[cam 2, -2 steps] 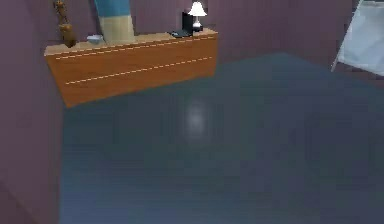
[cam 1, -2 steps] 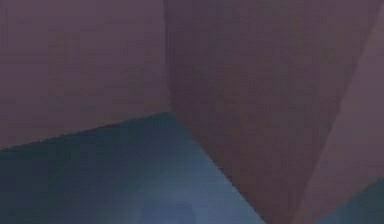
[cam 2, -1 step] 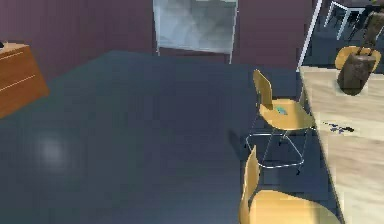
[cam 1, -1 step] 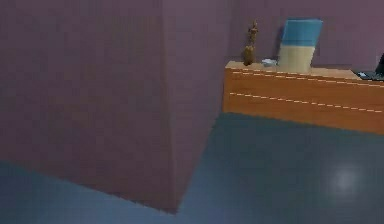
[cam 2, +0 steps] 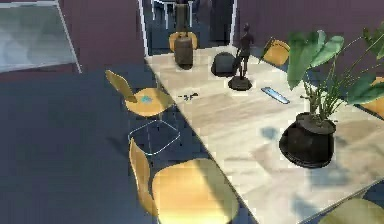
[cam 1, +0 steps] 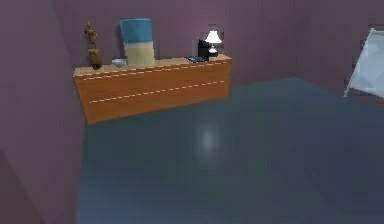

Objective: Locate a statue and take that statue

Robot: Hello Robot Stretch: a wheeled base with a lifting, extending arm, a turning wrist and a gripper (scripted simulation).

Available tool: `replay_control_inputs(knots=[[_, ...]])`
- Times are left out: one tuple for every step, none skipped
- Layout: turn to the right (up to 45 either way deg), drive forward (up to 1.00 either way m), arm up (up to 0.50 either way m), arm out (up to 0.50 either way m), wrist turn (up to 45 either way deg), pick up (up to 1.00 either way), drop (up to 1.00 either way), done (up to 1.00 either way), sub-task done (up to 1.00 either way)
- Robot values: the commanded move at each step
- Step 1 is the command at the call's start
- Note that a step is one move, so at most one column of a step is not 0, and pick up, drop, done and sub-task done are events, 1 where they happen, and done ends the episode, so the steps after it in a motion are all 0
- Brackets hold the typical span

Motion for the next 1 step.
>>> replay_control_inputs(knots=[[0.0, 0.35, 0.0, 0.0, 0.0, 0.0, 0.0, 0.0, 0.0]])
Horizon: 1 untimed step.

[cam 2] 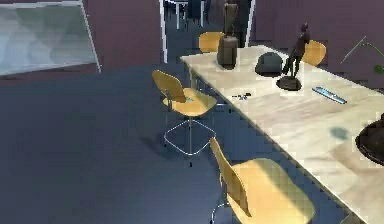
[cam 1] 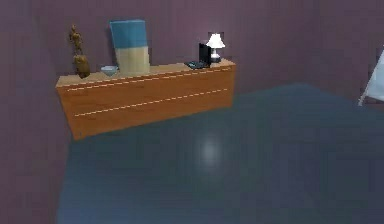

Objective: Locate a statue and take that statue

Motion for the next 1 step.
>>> replay_control_inputs(knots=[[45.0, 0.0, 0.0, 0.0, 0.0, 0.0, 0.0, 0.0, 0.0]])
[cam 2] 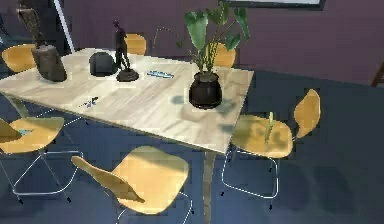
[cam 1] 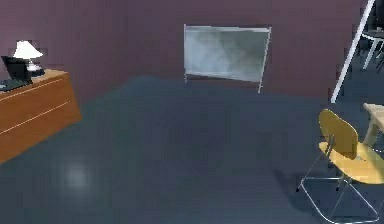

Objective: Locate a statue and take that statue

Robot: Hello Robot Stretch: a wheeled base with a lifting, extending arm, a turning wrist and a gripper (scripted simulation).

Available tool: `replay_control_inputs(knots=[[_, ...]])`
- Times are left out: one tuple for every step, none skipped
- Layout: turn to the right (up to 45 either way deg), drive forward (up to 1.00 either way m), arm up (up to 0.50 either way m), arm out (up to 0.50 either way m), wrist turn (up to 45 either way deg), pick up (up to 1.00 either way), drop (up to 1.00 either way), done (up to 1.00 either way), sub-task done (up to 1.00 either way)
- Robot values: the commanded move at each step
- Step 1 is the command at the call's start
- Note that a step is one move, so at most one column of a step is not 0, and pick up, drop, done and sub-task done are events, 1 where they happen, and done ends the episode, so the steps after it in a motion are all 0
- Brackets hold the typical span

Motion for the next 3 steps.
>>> replay_control_inputs(knots=[[27.0, 0.0, 0.0, 0.0, 0.0, 0.0, 0.0, 0.0, 0.0], [0.0, 0.95, 0.0, 0.0, 0.0, 0.0, 0.0, 0.0, 0.0], [45.0, 0.0, 0.0, 0.0, 0.0, 0.0, 0.0, 0.0, 0.0]])
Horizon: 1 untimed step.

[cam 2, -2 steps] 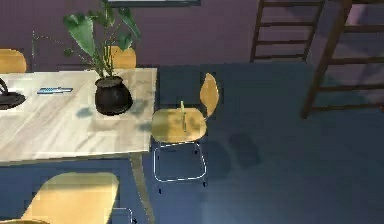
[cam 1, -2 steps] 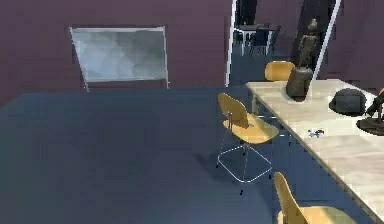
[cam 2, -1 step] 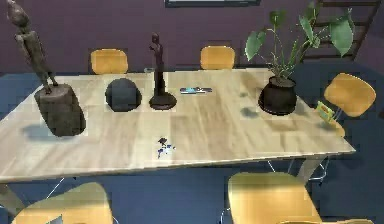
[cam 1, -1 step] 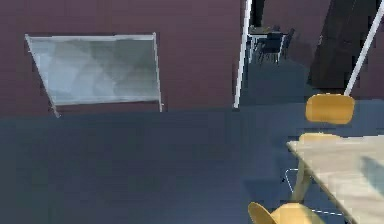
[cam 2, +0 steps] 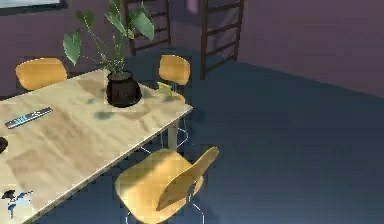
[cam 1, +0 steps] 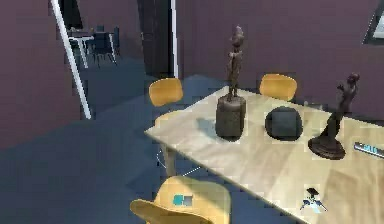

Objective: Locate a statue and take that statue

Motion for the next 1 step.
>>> replay_control_inputs(knots=[[36.0, 0.0, 0.0, 0.0, 0.0, 0.0, 0.0, 0.0, 0.0]])
